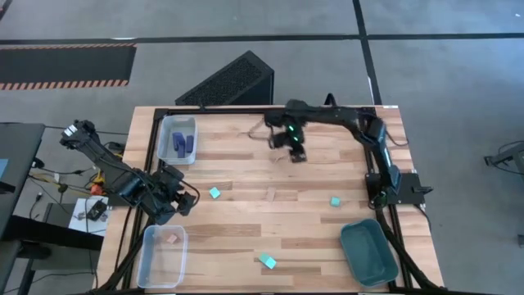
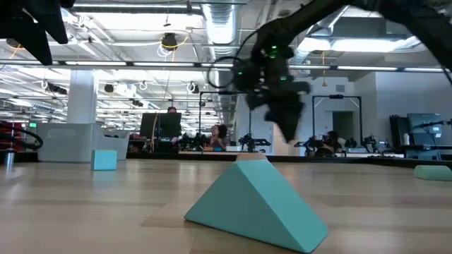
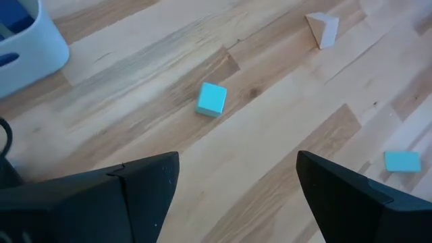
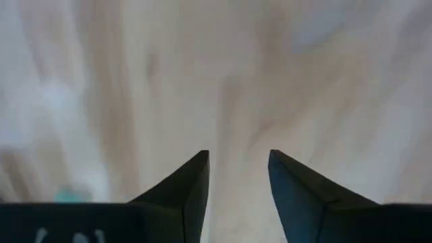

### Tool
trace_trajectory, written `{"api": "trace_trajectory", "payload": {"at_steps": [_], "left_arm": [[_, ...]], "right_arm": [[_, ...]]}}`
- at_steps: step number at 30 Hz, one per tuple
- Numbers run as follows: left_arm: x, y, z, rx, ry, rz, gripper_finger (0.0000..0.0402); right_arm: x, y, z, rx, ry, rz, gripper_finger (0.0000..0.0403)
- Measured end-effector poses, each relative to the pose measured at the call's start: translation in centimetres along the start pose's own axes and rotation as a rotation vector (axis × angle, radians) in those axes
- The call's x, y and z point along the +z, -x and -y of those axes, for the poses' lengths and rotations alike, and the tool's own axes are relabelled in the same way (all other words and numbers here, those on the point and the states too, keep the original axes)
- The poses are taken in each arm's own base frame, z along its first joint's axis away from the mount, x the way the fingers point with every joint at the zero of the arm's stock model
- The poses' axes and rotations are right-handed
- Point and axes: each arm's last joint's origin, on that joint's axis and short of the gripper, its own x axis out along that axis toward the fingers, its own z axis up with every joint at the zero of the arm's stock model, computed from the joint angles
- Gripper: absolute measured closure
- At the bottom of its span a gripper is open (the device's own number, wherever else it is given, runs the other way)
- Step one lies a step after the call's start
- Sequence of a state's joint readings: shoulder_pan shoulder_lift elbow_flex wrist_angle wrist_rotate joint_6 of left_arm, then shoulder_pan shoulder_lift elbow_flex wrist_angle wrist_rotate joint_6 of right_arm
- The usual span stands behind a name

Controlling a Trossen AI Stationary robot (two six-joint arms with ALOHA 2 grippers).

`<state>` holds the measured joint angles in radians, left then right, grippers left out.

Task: Sort & place blocks by color
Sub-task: Put the top brown block into the transparent bin

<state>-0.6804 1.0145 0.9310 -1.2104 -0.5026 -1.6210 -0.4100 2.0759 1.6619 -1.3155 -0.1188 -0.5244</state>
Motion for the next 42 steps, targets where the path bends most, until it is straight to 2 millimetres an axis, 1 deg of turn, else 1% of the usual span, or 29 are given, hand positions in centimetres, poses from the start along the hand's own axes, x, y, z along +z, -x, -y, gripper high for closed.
{"api": "trace_trajectory", "payload": {"at_steps": [2, 4, 6, 8, 11, 12, 14, 15, 16, 17, 19, 21, 23, 25, 27, 30, 34, 37, 40, 42], "left_arm": [[0.0, 0.0, 0.0, -0.002, 0.022, 0.007, 0.0116], [0.1, 0.0, 0.0, -0.005, 0.036, 0.031, 0.0116], [0.2, 0.0, 0.1, -0.015, 0.047, 0.057, 0.0116], [0.3, 0.0, 0.3, -0.030, 0.055, 0.094, 0.0116], [0.4, 0.0, 0.4, -0.042, 0.061, 0.143, 0.0116], [0.5, 0.0, 0.5, -0.048, 0.060, 0.155, 0.0116], [0.7, -0.1, 0.7, -0.065, 0.059, 0.159, 0.0116], [0.8, -0.1, 0.9, -0.072, 0.061, 0.155, 0.0116], [0.9, -0.2, 1.0, -0.083, 0.064, 0.147, 0.0116], [1.0, -0.2, 1.2, -0.095, 0.070, 0.139, 0.0116], [1.2, -0.3, 1.5, -0.116, 0.076, 0.128, 0.0116], [1.3, -0.4, 1.8, -0.139, 0.087, 0.128, 0.0116], [1.6, -0.4, 2.0, -0.159, 0.092, 0.133, 0.0116], [1.8, -0.4, 2.3, -0.185, 0.109, 0.131, 0.0116], [1.9, -0.4, 2.6, -0.206, 0.125, 0.133, 0.0116], [1.9, -0.6, 2.9, -0.221, 0.139, 0.139, 0.0116], [1.8, -0.9, 3.3, -0.217, 0.157, 0.133, 0.0116], [1.5, -1.3, 3.6, -0.202, 0.187, 0.112, 0.0116], [1.2, -1.9, 4.0, -0.180, 0.201, 0.097, 0.0116], [0.9, -2.5, 4.3, -0.160, 0.203, 0.091, 0.0116]], "right_arm": [[-1.1, -0.1, -2.6, -0.026, 0.058, 0.020, 0.0227], [-2.3, -0.1, -5.0, -0.090, 0.132, 0.053, 0.0238], [-3.4, -0.2, -7.0, -0.173, 0.223, 0.096, 0.0251], [-4.1, 0.1, -8.3, -0.291, 0.335, 0.183, 0.0262], [-3.9, 0.7, -8.7, -0.505, 0.465, 0.387, 0.0269], [-3.6, 0.9, -8.5, -0.565, 0.472, 0.467, 0.0268], [-2.8, 1.8, -7.7, -0.635, 0.380, 0.636, 0.0257], [-2.5, 2.3, -7.1, -0.631, 0.324, 0.684, 0.0248], [-2.3, 2.5, -6.5, -0.605, 0.288, 0.696, 0.0237], [-2.1, 2.3, -5.9, -0.569, 0.273, 0.677, 0.0225], [-2.1, 1.0, -4.6, -0.484, 0.271, 0.577, 0.0202], [-1.8, 0.1, -3.8, -0.418, 0.350, 0.513, 0.0181], [-1.1, -0.1, -3.4, -0.409, 0.436, 0.484, 0.0164], [-0.2, -0.5, -3.0, -0.399, 0.474, 0.448, 0.0153], [0.7, -0.8, -2.5, -0.382, 0.487, 0.417, 0.0149], [1.8, -0.8, -1.7, -0.359, 0.501, 0.401, 0.0148], [2.9, -1.8, -0.2, -0.333, 0.493, 0.368, 0.0147], [3.0, -2.7, 0.3, -0.289, 0.518, 0.319, 0.0147], [3.0, -4.2, 1.0, -0.272, 0.528, 0.283, 0.0147], [2.9, -4.6, 1.6, -0.270, 0.517, 0.282, 0.0147]]}}
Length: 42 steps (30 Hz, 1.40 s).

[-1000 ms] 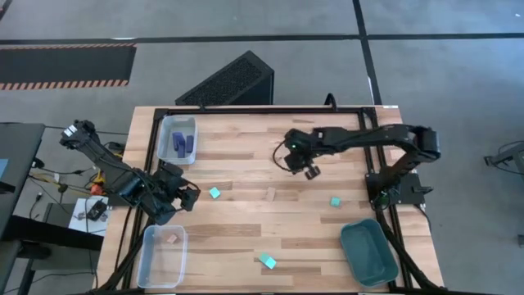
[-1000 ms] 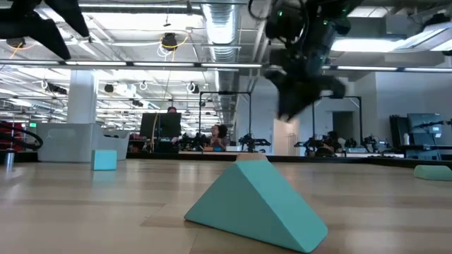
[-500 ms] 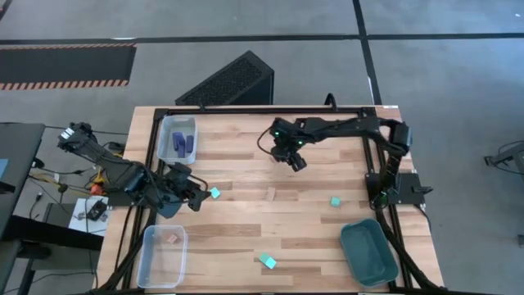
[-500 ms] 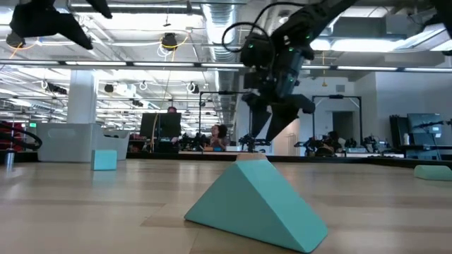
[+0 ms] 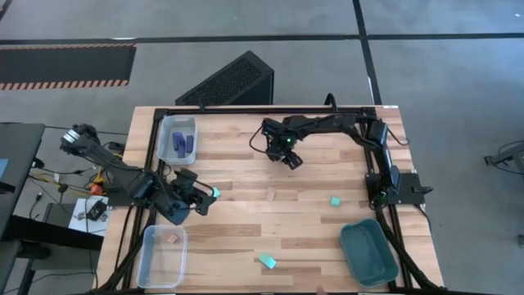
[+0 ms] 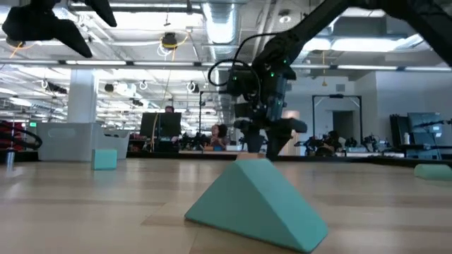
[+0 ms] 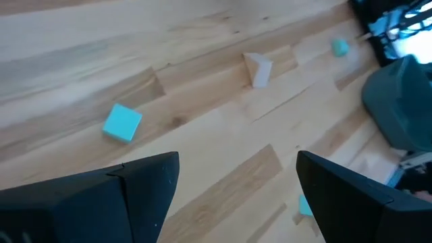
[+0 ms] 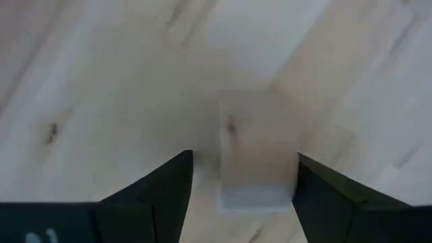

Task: Sort & place blocks by color
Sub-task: Put the top brown block into the transparent bin

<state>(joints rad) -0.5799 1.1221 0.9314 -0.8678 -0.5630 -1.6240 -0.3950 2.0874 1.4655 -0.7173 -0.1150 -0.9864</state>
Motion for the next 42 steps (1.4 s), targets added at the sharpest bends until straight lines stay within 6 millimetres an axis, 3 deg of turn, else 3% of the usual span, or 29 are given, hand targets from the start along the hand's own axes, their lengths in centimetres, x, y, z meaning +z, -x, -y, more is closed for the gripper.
{"api": "trace_trajectory", "payload": {"at_steps": [5, 11, 14, 18, 22, 28, 33, 37, 42], "left_arm": [[-0.5, -1.1, 0.3, 0.040, 0.000, -0.006, 0.0116], [-0.1, -1.6, 0.3, 0.055, 0.021, 0.023, 0.0116], [0.6, -1.7, 0.2, 0.064, 0.112, 0.012, 0.0116], [1.5, -1.8, 0.2, 0.070, 0.150, -0.060, 0.0116], [2.4, -1.6, 0.0, 0.055, 0.117, -0.103, 0.0116], [4.7, -0.4, 0.4, -0.077, 0.118, 0.076, 0.0116], [7.6, 0.5, 1.4, -0.220, 0.031, 0.278, 0.0116], [9.6, -0.1, 1.0, -0.225, -0.040, 0.247, 0.0116], [11.9, -0.5, 0.8, -0.283, -0.062, 0.281, 0.0116]], "right_arm": [[-0.2, 0.2, 0.4, -0.021, -0.039, 0.009, 0.0163], [-0.2, 0.4, -0.1, 0.025, -0.175, 0.004, 0.0277], [-0.2, 0.7, -0.6, 0.068, -0.217, -0.005, 0.0285], [0.3, 2.6, -1.2, 0.077, -0.272, 0.024, 0.0285], [1.1, 6.8, -1.4, -0.022, -0.322, 0.118, 0.0285], [3.4, 13.4, -2.4, -0.211, -0.385, 0.357, 0.0285], [6.3, 16.7, -3.8, -0.372, -0.436, 0.538, 0.0285], [8.9, 17.5, -5.3, -0.465, -0.434, 0.631, 0.0285], [11.8, 16.7, -7.0, -0.559, -0.431, 0.615, 0.0285]]}}
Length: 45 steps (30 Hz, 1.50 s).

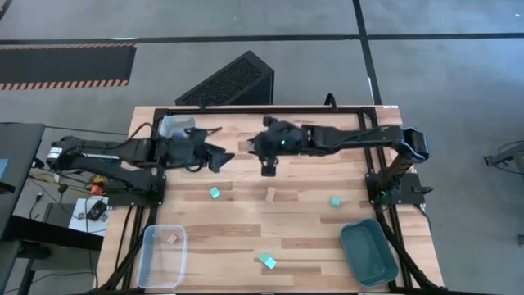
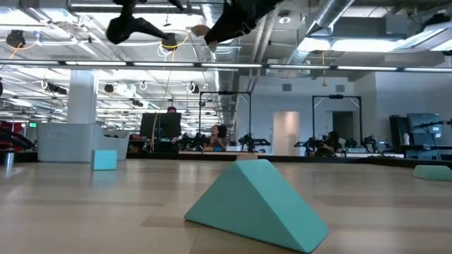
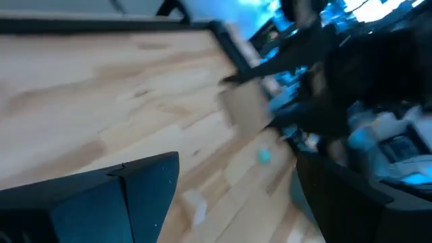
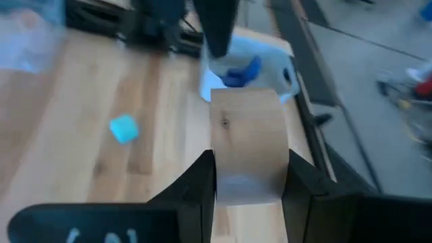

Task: Sort & place blocks by color
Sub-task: Put the top brown block into the transparent bin

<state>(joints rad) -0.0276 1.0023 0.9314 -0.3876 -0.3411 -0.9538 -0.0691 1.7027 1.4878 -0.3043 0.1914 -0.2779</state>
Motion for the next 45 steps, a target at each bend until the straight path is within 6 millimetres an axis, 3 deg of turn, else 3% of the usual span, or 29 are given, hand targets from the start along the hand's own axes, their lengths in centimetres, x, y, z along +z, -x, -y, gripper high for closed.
{"api": "trace_trajectory", "payload": {"at_steps": [6, 12, 17, 24, 28, 31, 34, 37, 42, 45], "left_arm": [[2.0, -1.0, 0.1, -0.159, -0.014, 0.001, 0.0116], [2.9, -2.4, 0.2, -0.288, -0.075, -0.051, 0.0128], [3.1, -2.6, 0.3, -0.323, -0.095, -0.039, 0.0192], [3.5, -2.4, 0.3, -0.357, -0.117, -0.038, 0.0338], [3.5, -2.4, 0.2, -0.366, -0.116, -0.059, 0.0345], [3.3, -1.8, 0.0, -0.361, -0.159, -0.099, 0.0346], [2.8, -0.5, -0.6, -0.307, -0.176, -0.164, 0.0347], [1.0, 1.2, -1.6, -0.211, -0.199, -0.304, 0.0347], [-2.0, 4.4, -2.4, -0.073, -0.212, -0.485, 0.0347], [-4.6, 5.6, -2.3, -0.096, -0.212, -0.664, 0.0347]], "right_arm": [[2.1, -0.4, -2.3, -0.138, 0.084, -0.009, 0.0285], [3.9, 0.1, -2.9, -0.138, 0.095, 0.049, 0.0285], [4.5, 0.6, -2.6, -0.182, 0.107, 0.043, 0.0285], [4.9, 1.0, -2.4, -0.206, 0.180, 0.038, 0.0285], [4.9, 0.9, -2.4, -0.214, 0.183, 0.033, 0.0277], [5.0, 0.7, -2.5, -0.190, 0.139, 0.058, 0.0212], [4.9, 0.5, -2.6, -0.176, 0.033, 0.069, 0.0135], [4.8, 0.7, -2.0, -0.214, -0.076, 0.056, 0.0086], [2.8, -0.2, -1.3, -0.229, -0.226, -0.042, 0.0063], [2.6, -0.2, -0.7, -0.232, -0.302, -0.050, 0.0070]]}}
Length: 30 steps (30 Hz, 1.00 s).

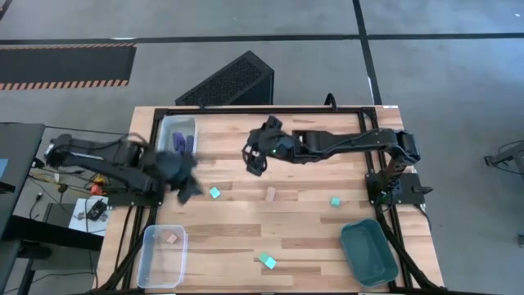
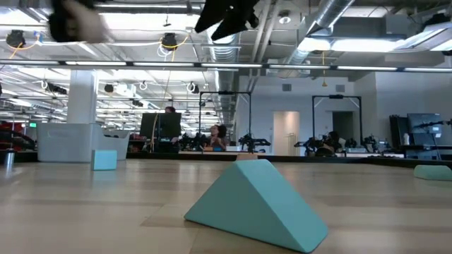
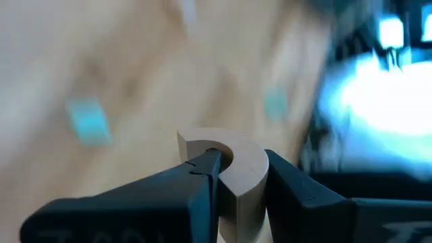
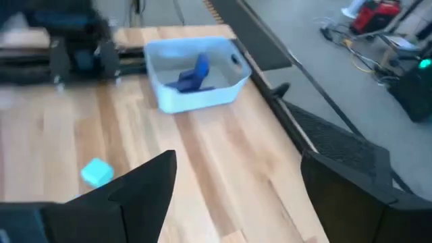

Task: Sort & place blocks by color
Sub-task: Put the top brown block into the transparent bin, then put the brown block into the transparent bin

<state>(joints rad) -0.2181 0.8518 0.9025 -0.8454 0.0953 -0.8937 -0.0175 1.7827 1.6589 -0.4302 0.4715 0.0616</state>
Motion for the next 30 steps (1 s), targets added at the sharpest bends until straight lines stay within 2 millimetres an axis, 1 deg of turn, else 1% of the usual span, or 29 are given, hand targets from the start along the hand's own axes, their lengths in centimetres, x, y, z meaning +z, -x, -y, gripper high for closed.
{"api": "trace_trajectory", "payload": {"at_steps": [3, 6, 10, 13, 17, 19, 21, 23, 26, 30], "left_arm": [[-3.1, -1.0, 0.9, -0.063, 0.001, -0.190, 0.0348], [-6.9, -2.4, 1.4, -0.072, -0.004, -0.356, 0.0348], [-11.1, -3.9, 1.2, -0.086, -0.015, -0.451, 0.0337], [-13.1, -4.6, 0.9, -0.105, -0.027, -0.488, 0.0329], [-14.8, -5.7, -0.4, -0.061, -0.038, -0.513, 0.0329], [-15.2, -6.2, -0.9, -0.042, -0.030, -0.521, 0.0327], [-15.5, -6.5, -1.6, -0.008, -0.026, -0.525, 0.0319], [-15.6, -6.7, -2.0, 0.003, -0.027, -0.527, 0.0306], [-15.7, -6.7, -2.1, 0.006, -0.036, -0.527, 0.0278], [-15.6, -6.7, -2.2, 0.000, -0.103, -0.521, 0.0236]], "right_arm": [[0.0, -0.2, 0.6, -0.015, -0.035, -0.012, 0.0083], [-0.2, -0.4, 0.7, -0.020, -0.071, -0.025, 0.0092], [-0.7, 0.1, 0.0, -0.008, -0.133, -0.067, 0.0099], [-1.0, 0.5, -0.8, 0.005, -0.161, -0.087, 0.0100], [-1.8, 0.4, -1.8, 0.005, -0.229, -0.140, 0.0100], [-2.1, 0.0, -2.3, 0.003, -0.310, -0.151, 0.0100], [-2.8, -0.1, -2.6, -0.011, -0.368, -0.201, 0.0100], [-3.2, -0.2, -3.1, -0.017, -0.406, -0.220, 0.0100], [-4.1, 0.4, -3.7, -0.042, -0.426, -0.293, 0.0100], [-5.5, 0.9, -4.8, -0.084, -0.463, -0.386, 0.0100]]}}
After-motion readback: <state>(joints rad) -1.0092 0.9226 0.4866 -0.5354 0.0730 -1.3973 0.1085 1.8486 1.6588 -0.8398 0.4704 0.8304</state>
